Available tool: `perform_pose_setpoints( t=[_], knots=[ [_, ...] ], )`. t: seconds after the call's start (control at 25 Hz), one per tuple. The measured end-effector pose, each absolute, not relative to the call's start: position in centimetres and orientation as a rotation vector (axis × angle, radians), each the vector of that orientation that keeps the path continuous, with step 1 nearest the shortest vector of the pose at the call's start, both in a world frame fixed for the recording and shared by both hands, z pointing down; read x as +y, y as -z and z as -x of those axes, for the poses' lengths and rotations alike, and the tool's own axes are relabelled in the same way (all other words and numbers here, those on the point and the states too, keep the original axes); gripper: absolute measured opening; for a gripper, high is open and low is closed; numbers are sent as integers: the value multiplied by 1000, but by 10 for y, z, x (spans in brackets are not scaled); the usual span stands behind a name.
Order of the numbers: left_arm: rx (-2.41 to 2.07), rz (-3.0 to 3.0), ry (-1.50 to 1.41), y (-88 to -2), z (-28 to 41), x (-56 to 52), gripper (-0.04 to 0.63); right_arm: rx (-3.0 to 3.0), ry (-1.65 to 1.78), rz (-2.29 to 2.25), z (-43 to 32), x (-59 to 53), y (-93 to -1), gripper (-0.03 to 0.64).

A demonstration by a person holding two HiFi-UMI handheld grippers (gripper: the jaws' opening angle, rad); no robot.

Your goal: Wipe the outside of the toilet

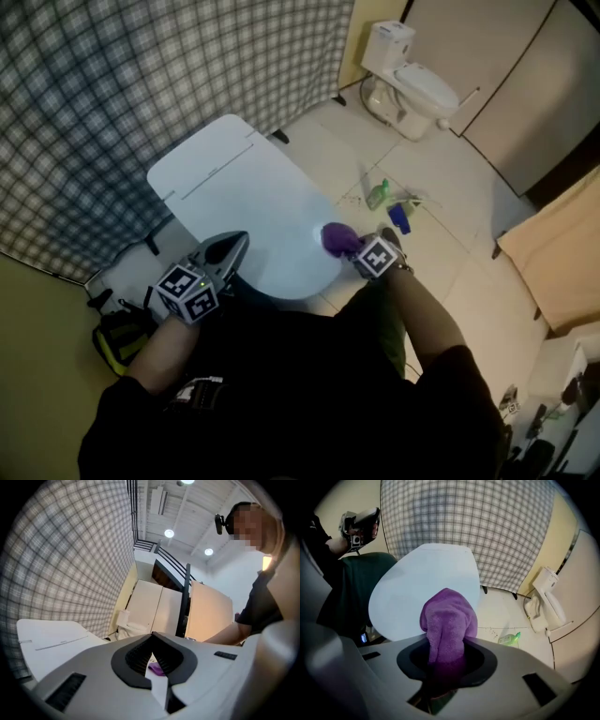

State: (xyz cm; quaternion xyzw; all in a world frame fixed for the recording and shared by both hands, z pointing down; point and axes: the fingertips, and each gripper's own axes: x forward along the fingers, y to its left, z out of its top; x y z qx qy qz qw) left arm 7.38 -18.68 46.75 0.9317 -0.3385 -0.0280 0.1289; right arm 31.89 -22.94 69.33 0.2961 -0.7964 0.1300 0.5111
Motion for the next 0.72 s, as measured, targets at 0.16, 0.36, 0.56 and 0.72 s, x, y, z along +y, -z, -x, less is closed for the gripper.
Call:
perform_pose_setpoints(
  t=[0.16, 0.36, 0.56, 0.72],
  knots=[
    [-926, -2737, 71, -455, -105, -180, 5, -1993, -321, -797, -338, -229, -681, 123],
    [-1005, -2720, 26, -457, -80, -180, 5, -2112, -275, -959, -320, -303, -620, 124],
    [-1176, -2621, 28, -465, -5, -193, 5, -2153, -214, -986, -263, -395, -582, 124],
    [-1312, -2520, 15, -482, 66, -206, 5, -2199, -175, -949, -189, -463, -569, 124]
  ],
)
